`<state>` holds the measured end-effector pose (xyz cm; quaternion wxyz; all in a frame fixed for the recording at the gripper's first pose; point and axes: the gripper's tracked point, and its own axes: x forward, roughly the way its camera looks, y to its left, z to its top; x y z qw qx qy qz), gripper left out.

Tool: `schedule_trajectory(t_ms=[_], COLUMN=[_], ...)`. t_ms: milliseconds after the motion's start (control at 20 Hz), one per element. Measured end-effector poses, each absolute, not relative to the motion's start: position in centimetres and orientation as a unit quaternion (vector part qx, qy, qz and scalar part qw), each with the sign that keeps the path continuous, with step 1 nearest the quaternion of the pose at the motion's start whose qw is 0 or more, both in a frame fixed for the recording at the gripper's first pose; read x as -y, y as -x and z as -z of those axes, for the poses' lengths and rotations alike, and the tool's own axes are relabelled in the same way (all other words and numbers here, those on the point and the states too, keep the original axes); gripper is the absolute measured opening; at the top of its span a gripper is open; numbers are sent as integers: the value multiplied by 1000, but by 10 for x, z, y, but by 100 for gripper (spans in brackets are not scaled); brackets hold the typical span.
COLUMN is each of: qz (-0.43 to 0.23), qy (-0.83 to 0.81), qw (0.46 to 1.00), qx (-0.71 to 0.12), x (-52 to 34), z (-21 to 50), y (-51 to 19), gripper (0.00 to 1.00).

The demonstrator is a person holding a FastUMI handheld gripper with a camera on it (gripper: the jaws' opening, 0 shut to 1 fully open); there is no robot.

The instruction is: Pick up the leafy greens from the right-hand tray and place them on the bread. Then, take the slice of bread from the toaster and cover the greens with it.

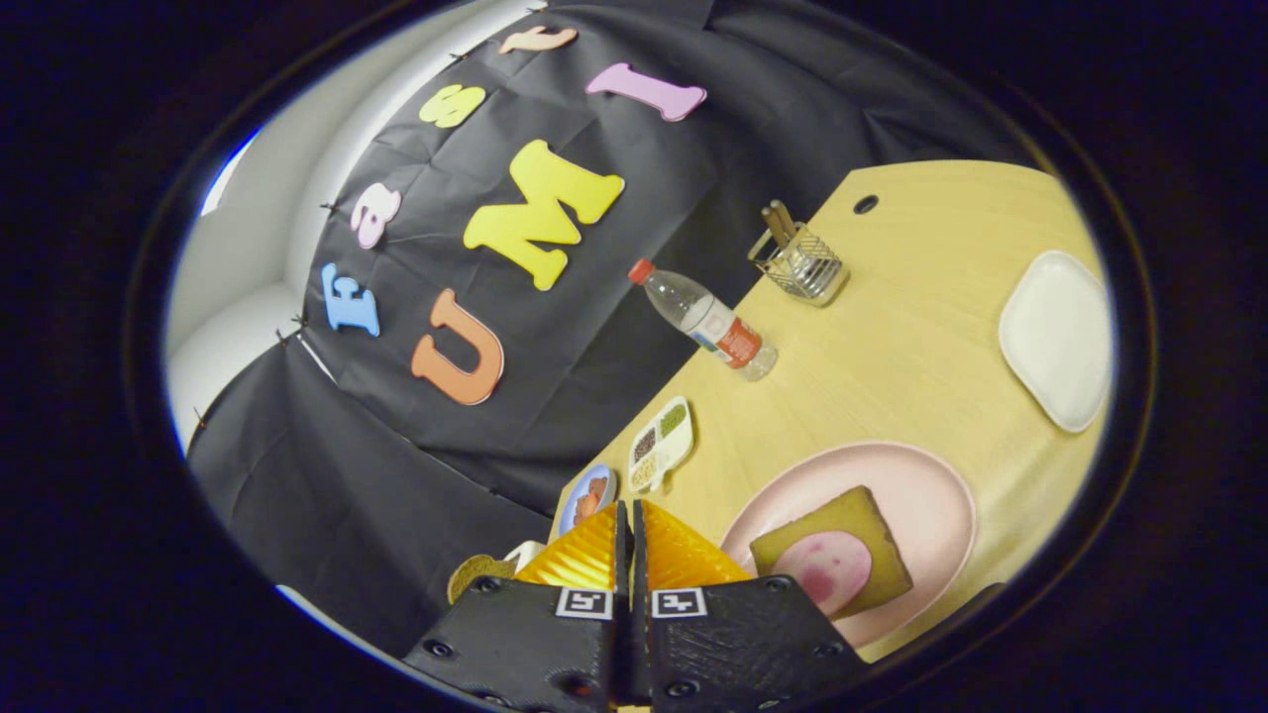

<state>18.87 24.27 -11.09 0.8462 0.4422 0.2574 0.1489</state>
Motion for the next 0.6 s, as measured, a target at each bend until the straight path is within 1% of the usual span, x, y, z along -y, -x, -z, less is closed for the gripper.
schedule_trajectory(t_ms=[300,450,600], qz=[-93,-72,-58], qy=[-419,-404,-366], qw=[865,872,891], qx=[-260,-267,-264], x=[-195,-180,-170], z=[140,156,167], y=[-192,-190,-191], gripper=[0,0,0])
